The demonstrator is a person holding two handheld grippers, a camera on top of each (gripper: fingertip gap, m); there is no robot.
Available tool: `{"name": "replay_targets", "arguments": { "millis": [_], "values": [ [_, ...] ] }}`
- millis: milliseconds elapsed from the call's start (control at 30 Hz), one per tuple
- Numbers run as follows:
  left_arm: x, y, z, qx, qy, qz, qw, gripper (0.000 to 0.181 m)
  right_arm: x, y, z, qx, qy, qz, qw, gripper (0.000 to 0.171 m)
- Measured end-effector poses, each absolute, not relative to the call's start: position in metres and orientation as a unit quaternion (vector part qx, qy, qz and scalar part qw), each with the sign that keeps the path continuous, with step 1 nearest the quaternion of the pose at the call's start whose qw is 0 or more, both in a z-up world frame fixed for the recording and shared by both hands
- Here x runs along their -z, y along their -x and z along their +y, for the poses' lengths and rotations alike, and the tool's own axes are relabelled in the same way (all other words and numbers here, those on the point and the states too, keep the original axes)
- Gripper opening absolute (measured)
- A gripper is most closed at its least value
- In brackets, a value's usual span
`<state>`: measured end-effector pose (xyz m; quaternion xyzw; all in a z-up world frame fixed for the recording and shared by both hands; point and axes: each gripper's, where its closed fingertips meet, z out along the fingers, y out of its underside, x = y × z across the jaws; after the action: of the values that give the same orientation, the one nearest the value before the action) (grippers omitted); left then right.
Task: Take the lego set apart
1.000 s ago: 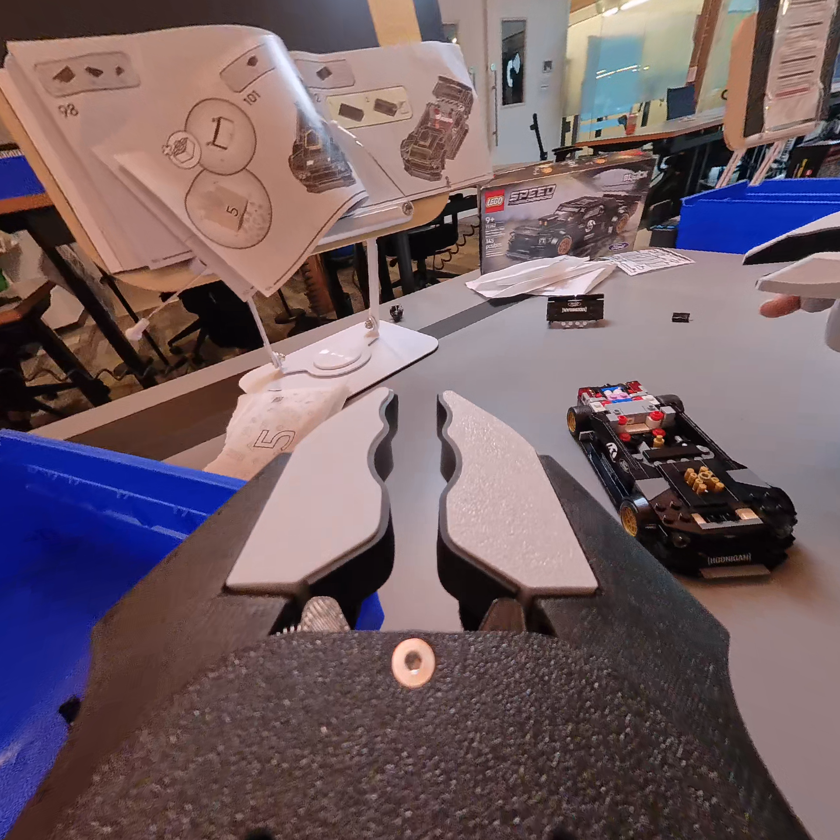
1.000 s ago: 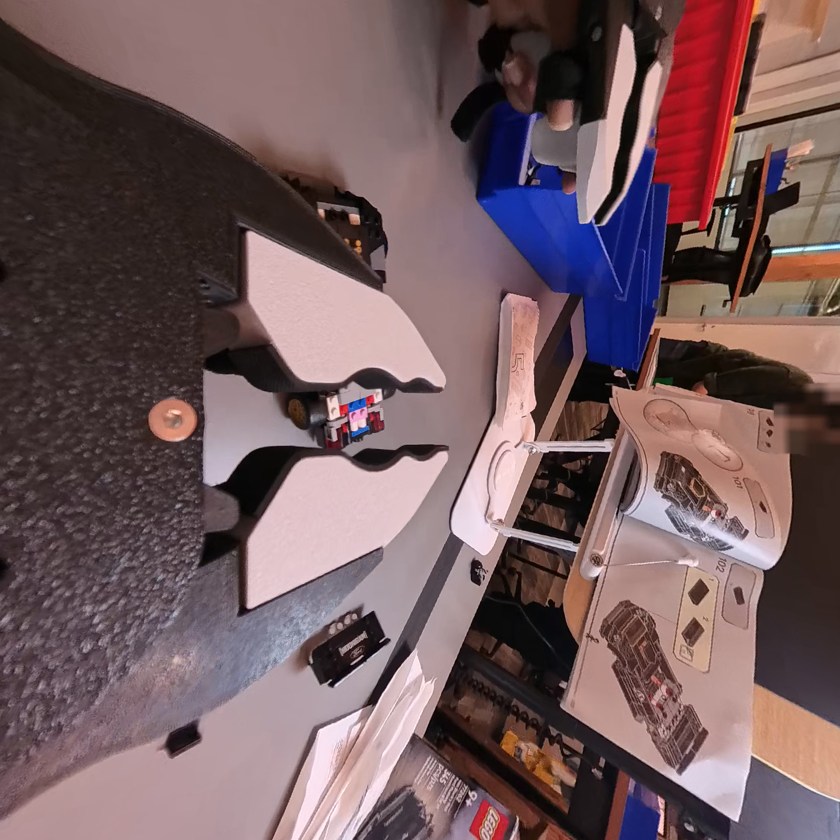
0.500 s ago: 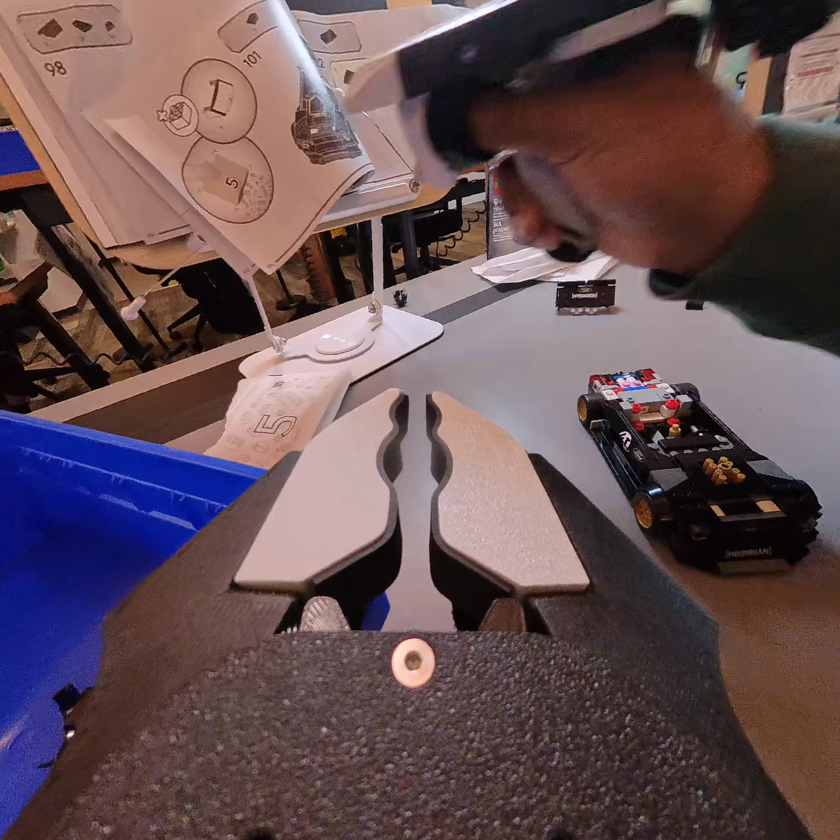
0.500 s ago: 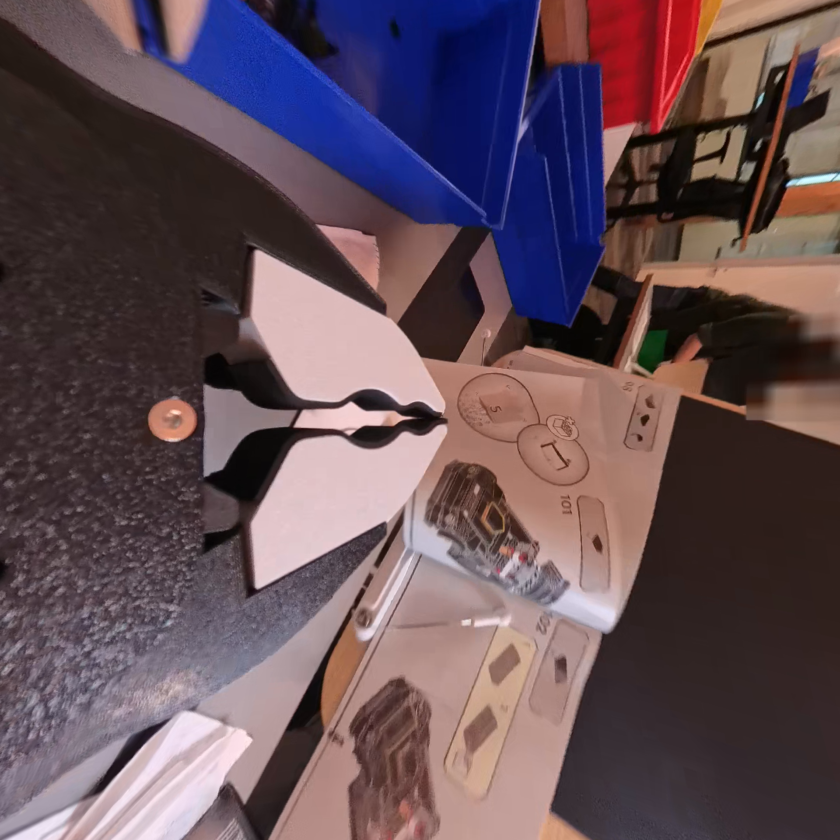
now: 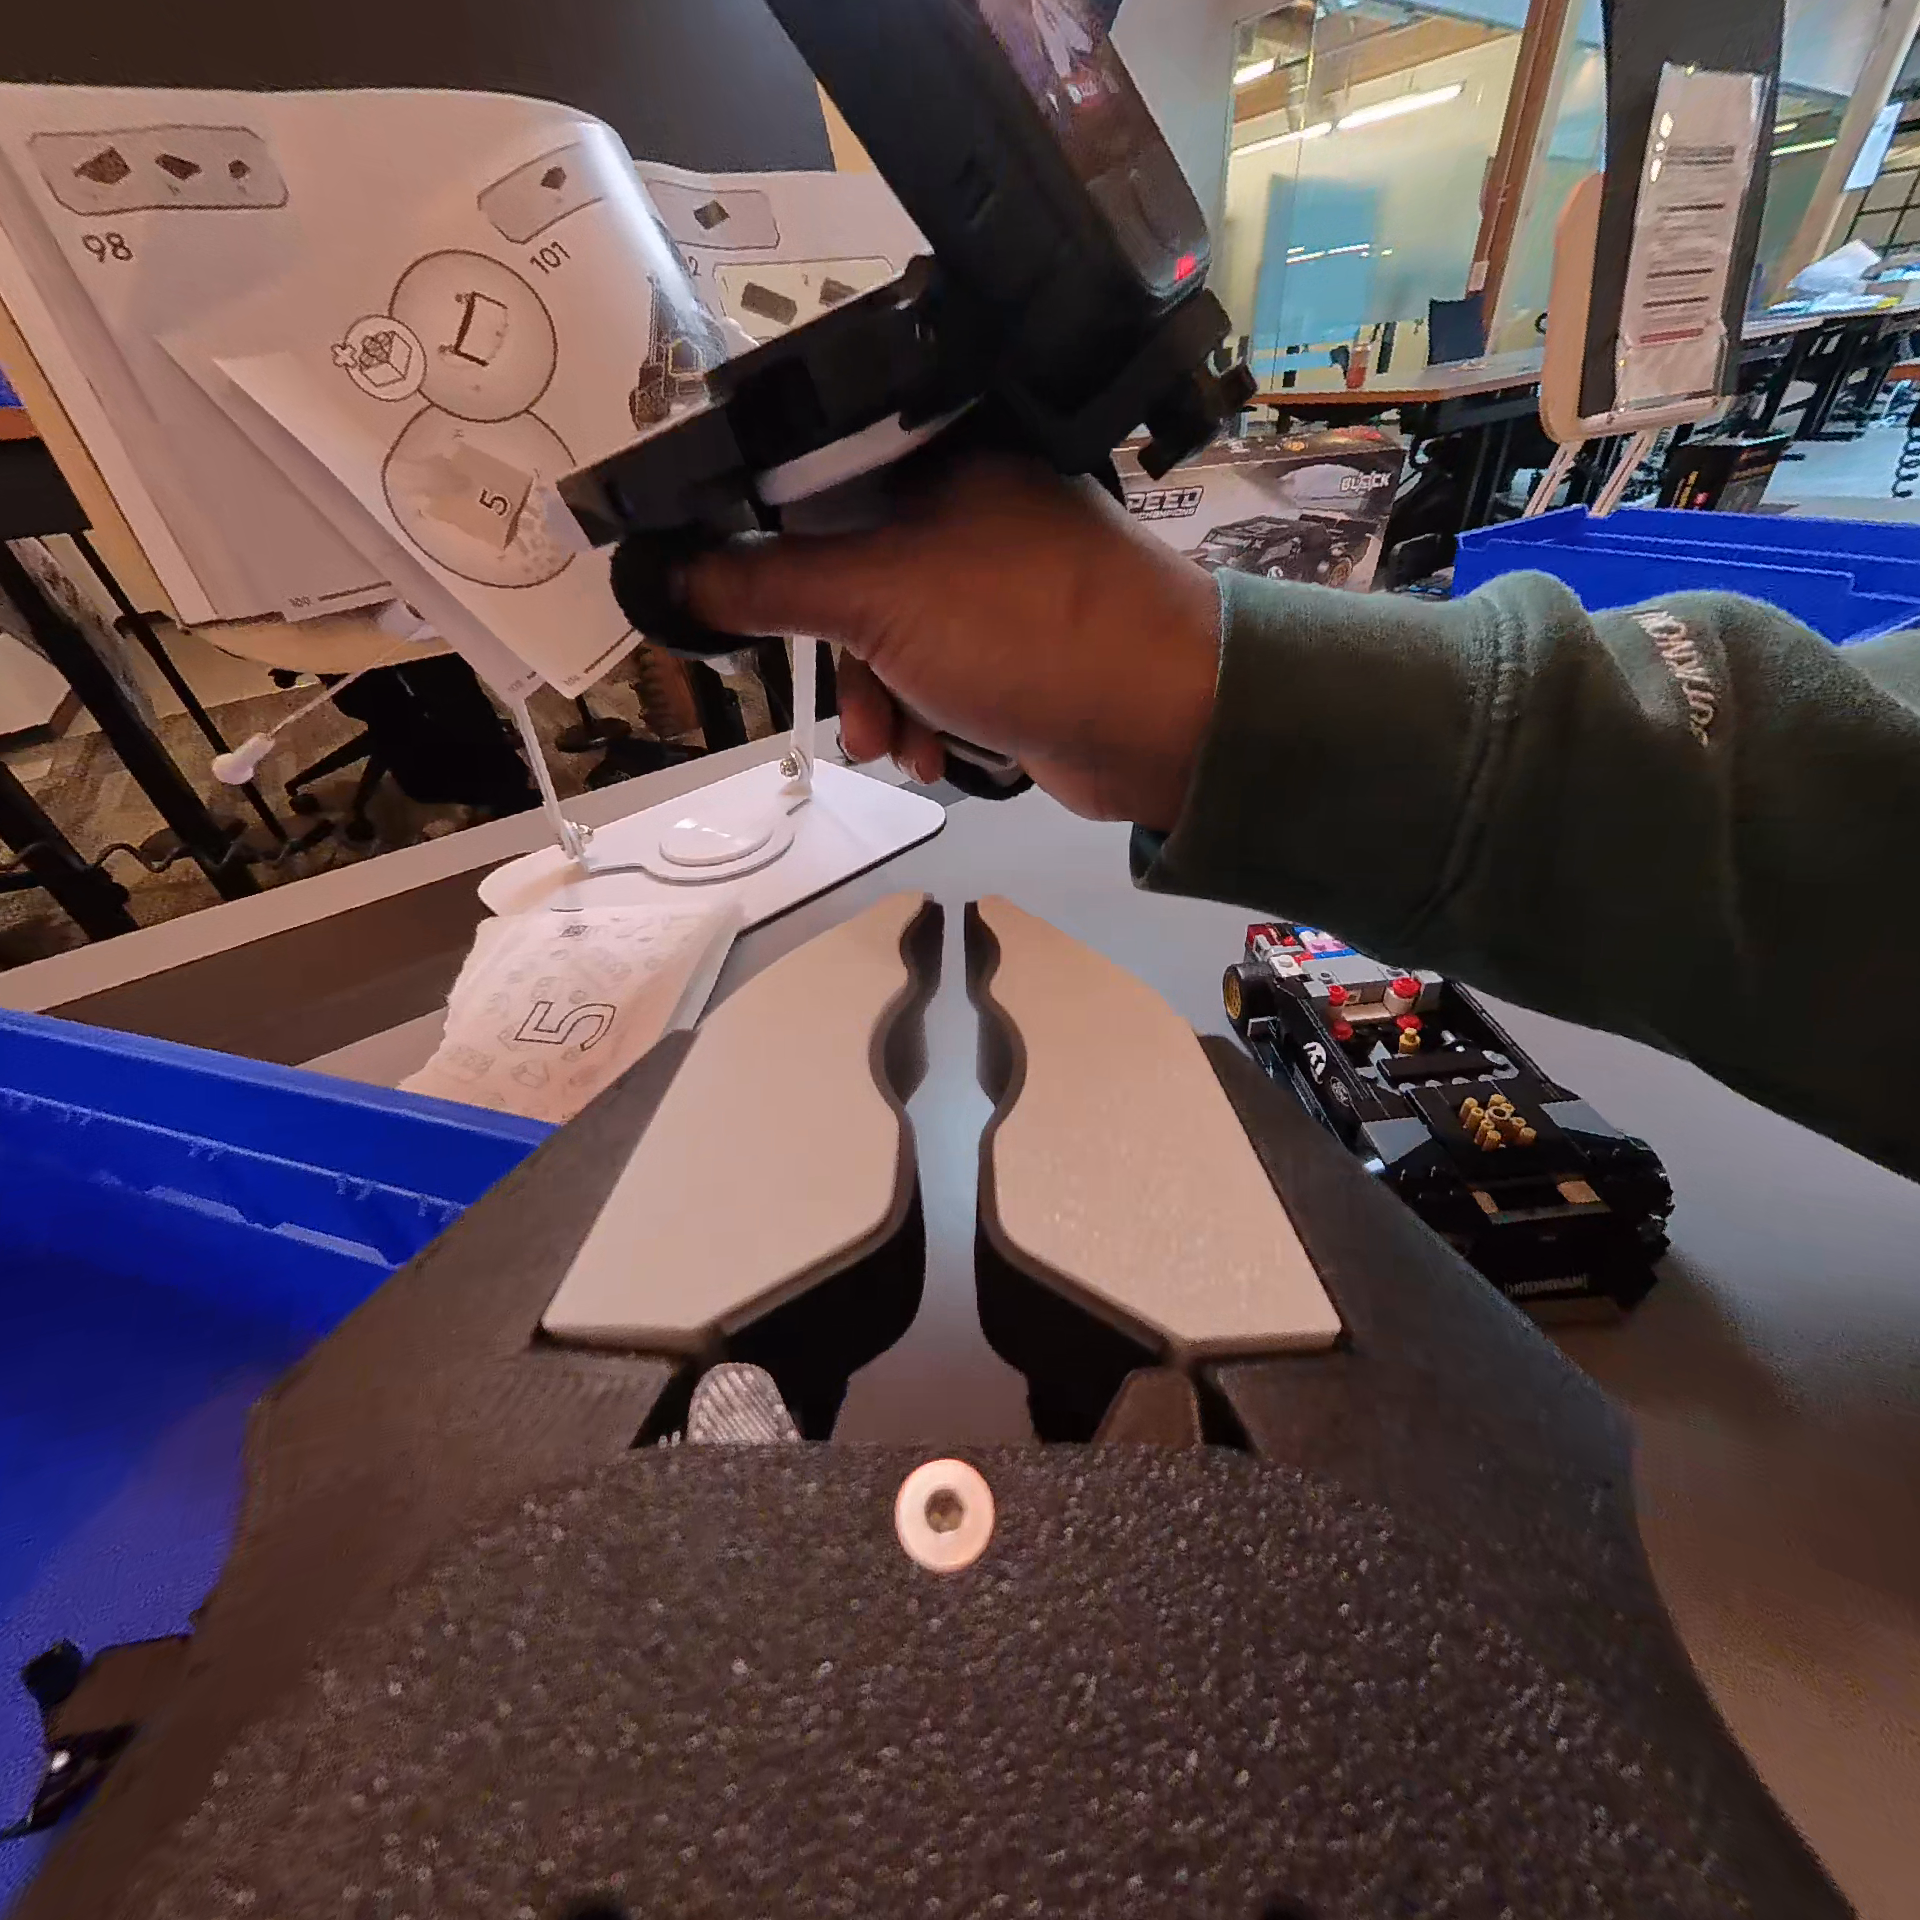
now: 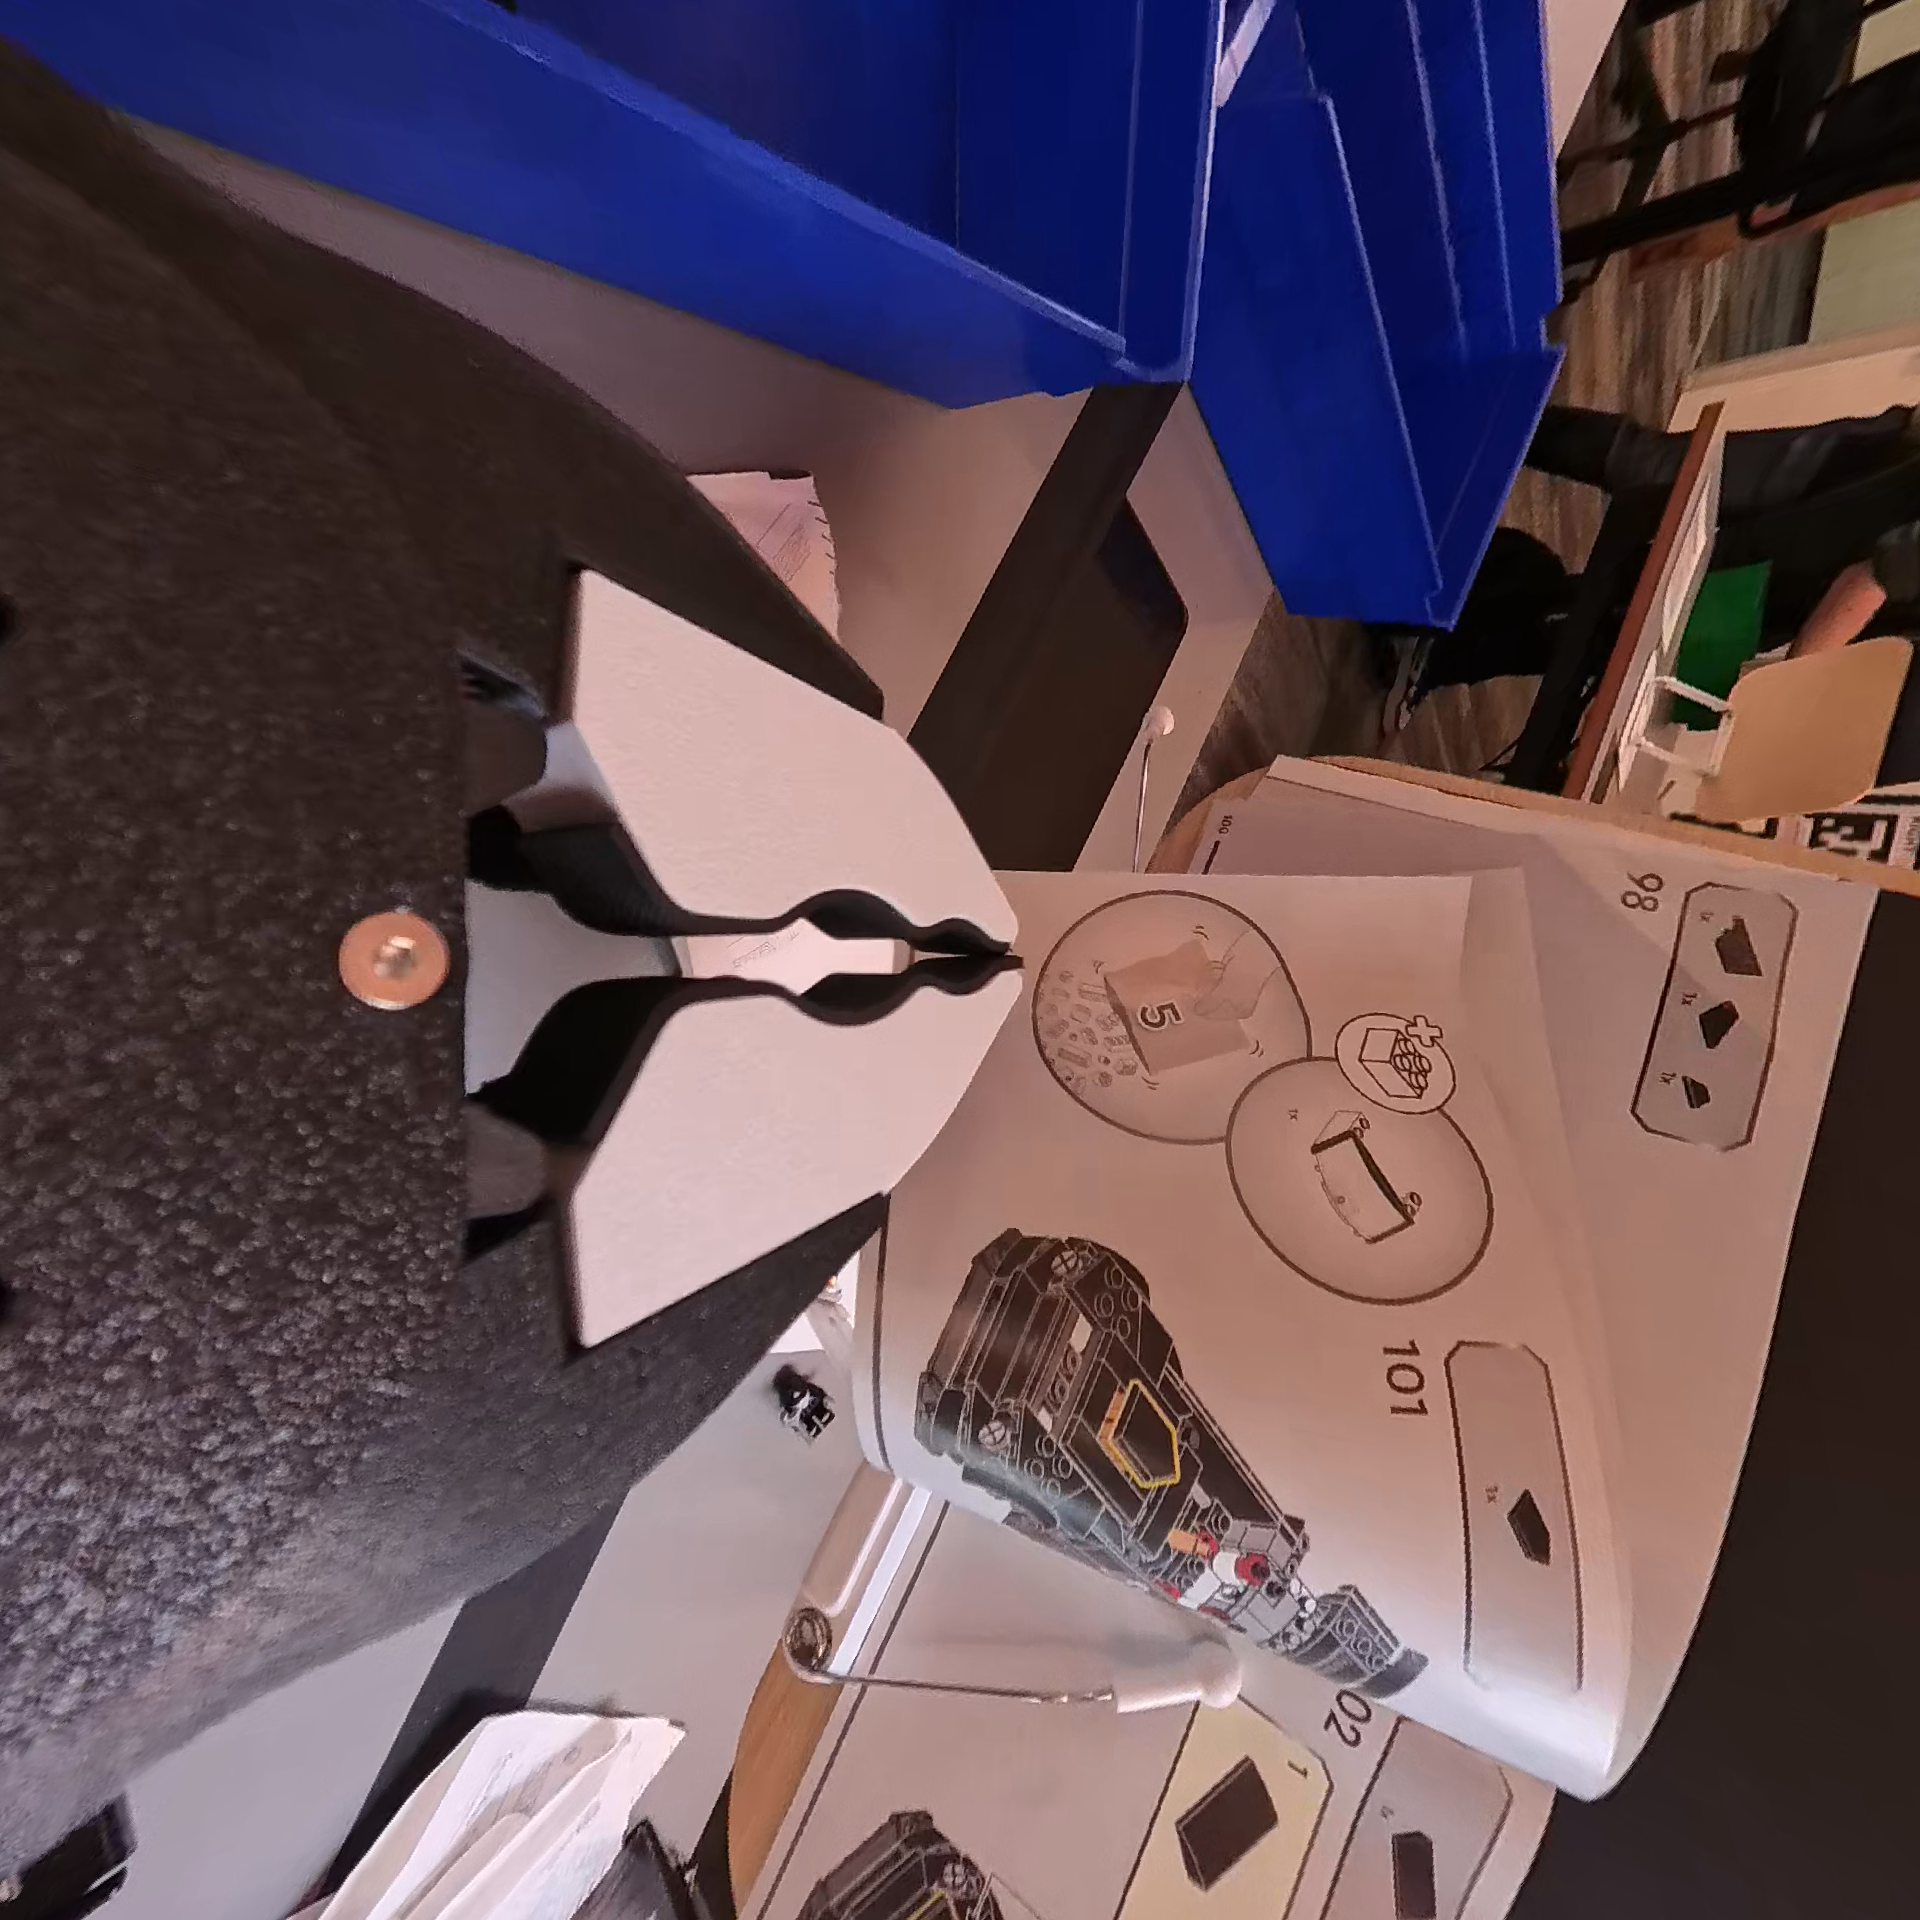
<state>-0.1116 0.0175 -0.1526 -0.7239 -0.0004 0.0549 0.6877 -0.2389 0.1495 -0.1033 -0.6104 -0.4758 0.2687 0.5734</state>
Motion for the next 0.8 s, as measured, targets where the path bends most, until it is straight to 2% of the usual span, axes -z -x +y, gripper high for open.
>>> {"name": "replay_targets", "arguments": {
  "millis": [800],
  "values": [
    [0.1549,0.1112,0.0183,-0.048,0.729,-0.001,0.683,0.003,0.1008,0.2327,0.1521,-0.252,0.606,-0.474,0.587,0.000]
  ]
}}
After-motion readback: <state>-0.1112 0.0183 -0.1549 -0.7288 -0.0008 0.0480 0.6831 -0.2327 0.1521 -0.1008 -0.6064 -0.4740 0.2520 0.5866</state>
